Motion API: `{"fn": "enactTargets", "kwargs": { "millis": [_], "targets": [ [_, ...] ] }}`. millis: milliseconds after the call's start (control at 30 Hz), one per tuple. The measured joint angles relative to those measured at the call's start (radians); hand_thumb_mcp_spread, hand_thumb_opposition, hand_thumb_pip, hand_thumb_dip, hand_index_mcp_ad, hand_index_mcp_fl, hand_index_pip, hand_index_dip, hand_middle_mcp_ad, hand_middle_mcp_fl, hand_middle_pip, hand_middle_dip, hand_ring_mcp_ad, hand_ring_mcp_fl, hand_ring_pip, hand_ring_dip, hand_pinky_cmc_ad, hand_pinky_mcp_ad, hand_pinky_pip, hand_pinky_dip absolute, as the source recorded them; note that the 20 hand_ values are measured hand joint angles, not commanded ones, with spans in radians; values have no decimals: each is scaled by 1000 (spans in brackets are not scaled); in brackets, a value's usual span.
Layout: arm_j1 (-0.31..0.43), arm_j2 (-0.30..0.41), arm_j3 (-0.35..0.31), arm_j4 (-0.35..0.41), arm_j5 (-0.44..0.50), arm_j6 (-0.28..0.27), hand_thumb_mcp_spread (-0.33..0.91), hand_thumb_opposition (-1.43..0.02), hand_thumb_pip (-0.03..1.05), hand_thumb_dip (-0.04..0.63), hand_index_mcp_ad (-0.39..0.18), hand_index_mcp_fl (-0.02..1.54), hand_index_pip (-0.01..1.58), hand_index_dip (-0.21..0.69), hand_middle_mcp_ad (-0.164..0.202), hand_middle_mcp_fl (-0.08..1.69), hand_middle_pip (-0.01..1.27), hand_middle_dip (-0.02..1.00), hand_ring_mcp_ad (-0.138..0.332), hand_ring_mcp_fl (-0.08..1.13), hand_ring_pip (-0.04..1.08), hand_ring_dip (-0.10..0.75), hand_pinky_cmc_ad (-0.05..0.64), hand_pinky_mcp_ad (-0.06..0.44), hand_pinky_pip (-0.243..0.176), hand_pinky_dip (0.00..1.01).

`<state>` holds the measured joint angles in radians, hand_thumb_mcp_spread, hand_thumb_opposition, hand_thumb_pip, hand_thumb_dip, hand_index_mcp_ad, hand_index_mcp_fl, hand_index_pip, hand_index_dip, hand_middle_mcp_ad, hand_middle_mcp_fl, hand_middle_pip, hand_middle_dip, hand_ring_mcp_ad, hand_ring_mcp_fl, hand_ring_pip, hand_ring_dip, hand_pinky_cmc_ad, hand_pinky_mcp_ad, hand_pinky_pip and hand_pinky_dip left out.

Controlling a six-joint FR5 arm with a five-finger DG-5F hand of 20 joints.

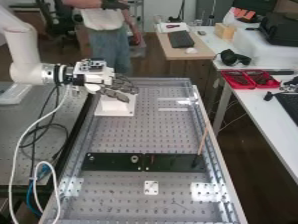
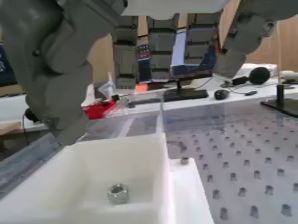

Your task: Grab the larger nut and place it in the white container

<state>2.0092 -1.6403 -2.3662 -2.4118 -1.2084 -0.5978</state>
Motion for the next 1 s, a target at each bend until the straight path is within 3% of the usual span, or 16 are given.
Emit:
{"fn": "enactTargets", "kwargs": {
  "millis": [267, 367, 767, 1000],
  "targets": [
    [-76, 151, 87, -174, -62, -22, 267, -773, 649, 230, -103, 54, 653, 28, 58, 178, 112, 202, 134, 16, 98, 56, 332, 243, -61, 422],
    [-129, 189, 163, -237, -104, -45, 265, -775, 649, 230, -103, 54, 581, 35, 58, 178, 112, 202, 134, 16, 98, 56, 332, 244, -61, 422],
    [-289, 173, 432, -335, -183, -121, 253, -759, 604, 227, -105, 141, 291, 94, 58, 202, 112, 206, 134, 16, 98, 56, 333, 246, -58, 422],
    [-347, 136, 498, -339, -173, -136, 257, -757, 586, 227, -106, 161, 166, 91, 58, 202, 112, 206, 134, 16, 98, 56, 333, 265, -58, 417]
  ]
}}
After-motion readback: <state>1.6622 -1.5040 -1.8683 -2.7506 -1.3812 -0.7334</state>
